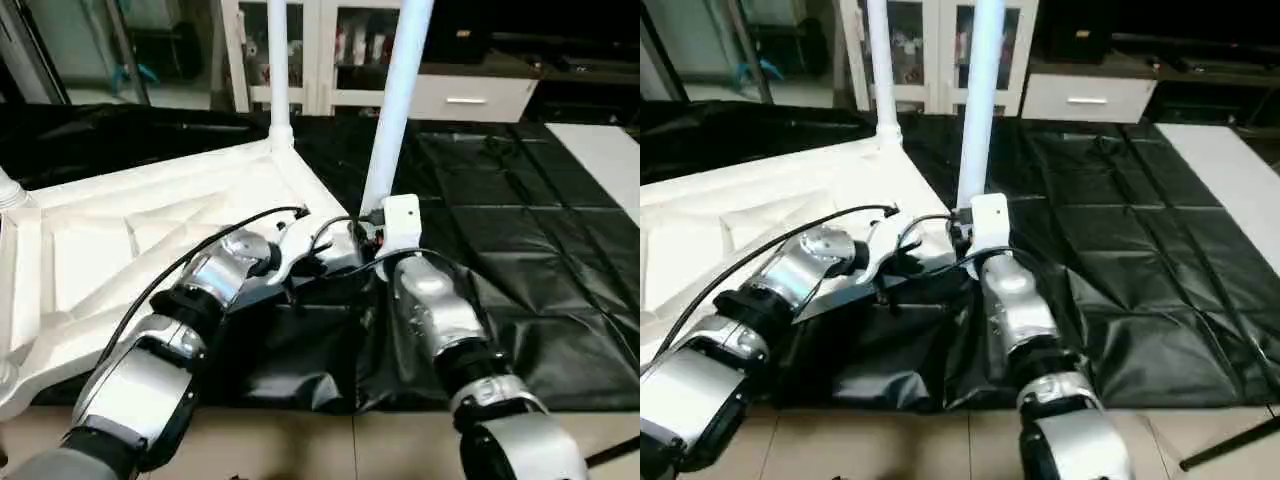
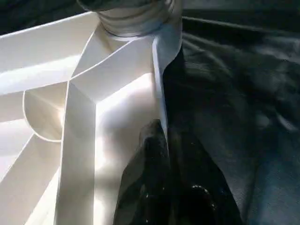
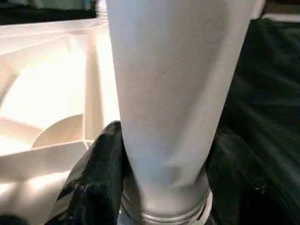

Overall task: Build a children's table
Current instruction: Rotate leg to tighten

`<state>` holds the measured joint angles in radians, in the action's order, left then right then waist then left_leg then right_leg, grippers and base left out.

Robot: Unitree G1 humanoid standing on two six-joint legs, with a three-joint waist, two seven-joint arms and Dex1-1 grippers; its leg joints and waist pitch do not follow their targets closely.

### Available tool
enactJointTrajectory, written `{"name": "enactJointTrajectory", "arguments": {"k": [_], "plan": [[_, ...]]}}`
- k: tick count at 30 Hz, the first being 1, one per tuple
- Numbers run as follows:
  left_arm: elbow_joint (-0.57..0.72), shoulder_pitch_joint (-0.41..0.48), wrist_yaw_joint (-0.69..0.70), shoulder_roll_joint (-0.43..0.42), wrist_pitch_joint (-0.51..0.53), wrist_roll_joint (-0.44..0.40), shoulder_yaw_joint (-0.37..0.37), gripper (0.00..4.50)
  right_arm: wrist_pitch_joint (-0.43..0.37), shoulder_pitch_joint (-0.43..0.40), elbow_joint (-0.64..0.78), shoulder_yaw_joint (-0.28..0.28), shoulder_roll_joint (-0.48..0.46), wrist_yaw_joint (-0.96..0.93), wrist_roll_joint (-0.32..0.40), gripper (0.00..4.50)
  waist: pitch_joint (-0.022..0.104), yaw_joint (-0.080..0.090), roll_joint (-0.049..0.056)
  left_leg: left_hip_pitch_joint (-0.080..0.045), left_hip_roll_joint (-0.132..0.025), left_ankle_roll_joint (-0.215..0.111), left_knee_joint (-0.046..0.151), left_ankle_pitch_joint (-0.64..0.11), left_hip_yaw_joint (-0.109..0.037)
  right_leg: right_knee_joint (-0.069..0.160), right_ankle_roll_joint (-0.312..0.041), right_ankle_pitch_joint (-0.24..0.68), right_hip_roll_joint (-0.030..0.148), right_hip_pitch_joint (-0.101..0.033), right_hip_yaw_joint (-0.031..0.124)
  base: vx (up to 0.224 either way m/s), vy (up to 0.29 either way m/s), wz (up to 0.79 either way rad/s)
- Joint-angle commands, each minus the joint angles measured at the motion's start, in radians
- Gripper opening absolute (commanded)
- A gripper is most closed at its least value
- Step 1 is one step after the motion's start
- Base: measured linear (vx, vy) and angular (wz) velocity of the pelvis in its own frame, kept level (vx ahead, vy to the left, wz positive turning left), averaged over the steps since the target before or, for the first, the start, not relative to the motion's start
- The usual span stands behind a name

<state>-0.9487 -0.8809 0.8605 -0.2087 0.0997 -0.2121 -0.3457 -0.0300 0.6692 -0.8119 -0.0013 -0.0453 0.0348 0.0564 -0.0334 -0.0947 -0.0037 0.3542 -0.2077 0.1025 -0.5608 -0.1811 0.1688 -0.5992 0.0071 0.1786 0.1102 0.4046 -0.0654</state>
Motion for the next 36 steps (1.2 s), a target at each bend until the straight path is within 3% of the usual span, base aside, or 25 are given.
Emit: {"name": "enactJointTrajectory", "arguments": {"k": [1, 4, 5, 6, 12, 14, 15, 18, 19, 20, 22, 23, 24, 25, 29, 30, 33, 34, 36], "plan": [[-0.011, -0.021, 0.020, 0.036, -0.050, -0.004, -0.026, 0.00, 0.000, 0.008, -0.052, -0.007, -0.018, 0.013, 0.006, 2.05, 0.064, -0.003, 0.013, -0.003, -0.002, 0.015, 0.062, -0.180, 0.005, 0.048, -0.226, -0.025, 0.021, -0.051, 0.029, 0.050, 0.003, 0.01], [-0.026, -0.020, 0.021, 0.031, -0.060, -0.008, -0.026, 0.00, 0.043, 0.000, -0.001, -0.020, -0.016, 0.170, 0.062, 2.05, 0.063, -0.006, 0.010, 0.000, -0.002, -0.037, 0.058, -0.137, 0.008, 0.044, -0.252, -0.095, 0.023, -0.061, 0.027, 0.021, 0.002, 0.00], [-0.027, -0.016, 0.028, 0.027, -0.062, -0.009, -0.027, 0.00, 0.060, -0.011, 0.037, -0.008, 0.003, 0.220, 0.064, 2.60, 0.063, -0.007, 0.011, 0.000, -0.002, -0.044, 0.058, -0.140, 0.008, 0.045, -0.253, -0.094, 0.022, -0.061, 0.026, 0.000, 0.000, 0.00], [-0.026, -0.015, 0.031, 0.026, -0.063, -0.010, -0.028, 0.00, 0.056, -0.014, 0.046, -0.003, 0.009, 0.234, 0.064, 2.74, 0.062, -0.010, 0.009, 0.000, -0.004, -0.057, 0.056, -0.137, 0.009, 0.046, -0.255, -0.095, 0.024, -0.062, 0.027, 0.000, 0.000, 0.00], [-0.017, 0.003, 0.066, 0.007, -0.073, -0.017, -0.036, 0.00, 0.001, -0.044, 0.145, 0.014, 0.104, 0.361, 0.088, 3.20, 0.059, -0.019, 0.009, -0.001, -0.007, -0.063, 0.057, -0.152, 0.009, 0.050, -0.258, -0.036, 0.026, -0.064, 0.028, 0.000, 0.000, 0.00], [-0.005, 0.017, 0.102, -0.010, -0.078, -0.015, -0.041, 0.00, -0.072, -0.073, 0.228, 0.033, 0.186, 0.511, 0.133, 3.44, 0.058, -0.025, 0.010, -0.003, -0.009, -0.068, 0.056, -0.167, 0.009, 0.051, -0.257, -0.028, 0.026, -0.062, 0.028, 0.000, 0.000, 0.00], [-0.004, 0.022, 0.123, -0.018, -0.088, -0.016, -0.045, 0.00, -0.087, -0.091, 0.267, 0.050, 0.231, 0.599, 0.146, 3.44, 0.059, -0.029, 0.018, -0.003, -0.009, -0.071, 0.054, -0.152, 0.008, 0.048, -0.260, -0.046, 0.027, -0.064, 0.028, 0.000, 0.000, 0.00], [0.023, 0.050, 0.225, -0.046, -0.112, -0.005, -0.063, 0.00, -0.082, -0.145, 0.356, 0.111, 0.375, 0.815, 0.130, 3.63, 0.059, -0.041, 0.012, 0.000, -0.010, -0.091, 0.047, -0.129, 0.010, 0.044, -0.268, -0.103, 0.024, -0.067, 0.028, 0.000, 0.000, 0.00], [0.023, 0.050, 0.225, -0.046, -0.112, -0.005, -0.063, 0.00, -0.082, -0.145, 0.356, 0.111, 0.375, 0.815, 0.130, 3.66, 0.058, -0.046, 0.012, 0.006, -0.009, -0.095, 0.045, -0.122, 0.010, 0.043, -0.267, -0.097, 0.025, -0.069, 0.026, 0.000, 0.000, 0.00], [0.061, 0.069, 0.287, -0.068, -0.115, -0.004, -0.082, 0.00, -0.099, -0.167, 0.389, 0.129, 0.434, 0.898, 0.129, 3.91, 0.059, -0.049, 0.014, 0.003, -0.013, -0.093, 0.047, -0.138, 0.010, 0.044, -0.268, -0.070, 0.028, -0.067, 0.025, 0.000, 0.000, 0.00], [0.100, 0.088, 0.340, -0.088, -0.111, 0.001, -0.099, 0.00, -0.107, -0.186, 0.417, 0.142, 0.488, 0.970, 0.129, 3.91, 0.055, -0.052, 0.012, 0.003, -0.016, -0.090, 0.049, -0.164, 0.010, 0.048, -0.271, -0.019, 0.030, -0.068, 0.026, 0.000, 0.000, 0.00], [0.171, 0.123, 0.422, -0.117, -0.089, 0.018, -0.121, 0.00, -0.148, -0.220, 0.471, 0.164, 0.580, 1.088, 0.145, 3.91, 0.054, -0.059, 0.014, -0.003, -0.019, -0.088, 0.050, -0.184, 0.012, 0.052, -0.274, 0.028, 0.030, -0.062, 0.028, 0.000, 0.000, 0.00], [0.171, 0.123, 0.422, -0.117, -0.089, 0.018, -0.121, 0.00, -0.148, -0.220, 0.471, 0.164, 0.580, 1.088, 0.145, 3.91, 0.054, -0.061, 0.015, -0.005, -0.022, -0.087, 0.051, -0.192, 0.012, 0.052, -0.276, 0.037, 0.031, -0.061, 0.028, 0.000, 0.000, 0.00], [0.192, 0.136, 0.442, -0.125, -0.085, 0.022, -0.128, 0.00, -0.155, -0.230, 0.484, 0.173, 0.610, 1.124, 0.148, 3.91, 0.053, -0.063, 0.009, -0.003, -0.021, -0.086, 0.051, -0.191, 0.014, 0.053, -0.274, 0.049, 0.030, -0.060, 0.030, 0.000, 0.000, 0.00], [0.213, 0.153, 0.464, -0.134, -0.085, 0.022, -0.134, 0.00, -0.167, -0.238, 0.502, 0.184, 0.636, 1.157, 0.157, 3.91, 0.051, -0.070, 0.010, -0.004, -0.022, -0.067, 0.054, -0.220, 0.011, 0.056, -0.259, 0.114, 0.033, -0.054, 0.031, 0.000, 0.000, 0.00], [0.223, 0.161, 0.475, -0.141, -0.084, 0.019, -0.138, 0.00, -0.173, -0.236, 0.506, 0.190, 0.639, 1.164, 0.161, 3.91, 0.051, -0.069, 0.004, -0.004, -0.022, -0.067, 0.054, -0.220, 0.012, 0.057, -0.255, 0.119, 0.032, -0.054, 0.031, 0.000, 0.000, 0.00], [0.244, 0.173, 0.488, -0.150, -0.077, 0.018, -0.139, 0.00, -0.181, -0.229, 0.509, 0.206, 0.632, 1.188, 0.160, 3.91, 0.053, -0.071, 0.005, -0.002, -0.021, -0.066, 0.054, -0.202, 0.011, 0.055, -0.246, 0.121, 0.034, -0.054, 0.031, 0.000, 0.000, 0.00], [0.252, 0.176, 0.488, -0.151, -0.073, 0.018, -0.138, 0.00, -0.179, -0.224, 0.502, 0.224, 0.622, 1.206, 0.154, 3.91, 0.053, -0.070, -0.002, -0.002, -0.021, -0.068, 0.053, -0.195, 0.012, 0.054, -0.246, 0.114, 0.033, -0.054, 0.031, 0.000, 0.000, 0.00], [0.272, 0.185, 0.488, -0.155, -0.060, 0.017, -0.137, 0.00, -0.174, -0.218, 0.489, 0.237, 0.607, 1.214, 0.146, 3.91, 0.054, -0.071, 0.001, 0.001, -0.020, -0.073, 0.052, -0.178, 0.011, 0.051, -0.245, 0.106, 0.034, -0.054, 0.031, 0.000, 0.000, 0.00]]}}
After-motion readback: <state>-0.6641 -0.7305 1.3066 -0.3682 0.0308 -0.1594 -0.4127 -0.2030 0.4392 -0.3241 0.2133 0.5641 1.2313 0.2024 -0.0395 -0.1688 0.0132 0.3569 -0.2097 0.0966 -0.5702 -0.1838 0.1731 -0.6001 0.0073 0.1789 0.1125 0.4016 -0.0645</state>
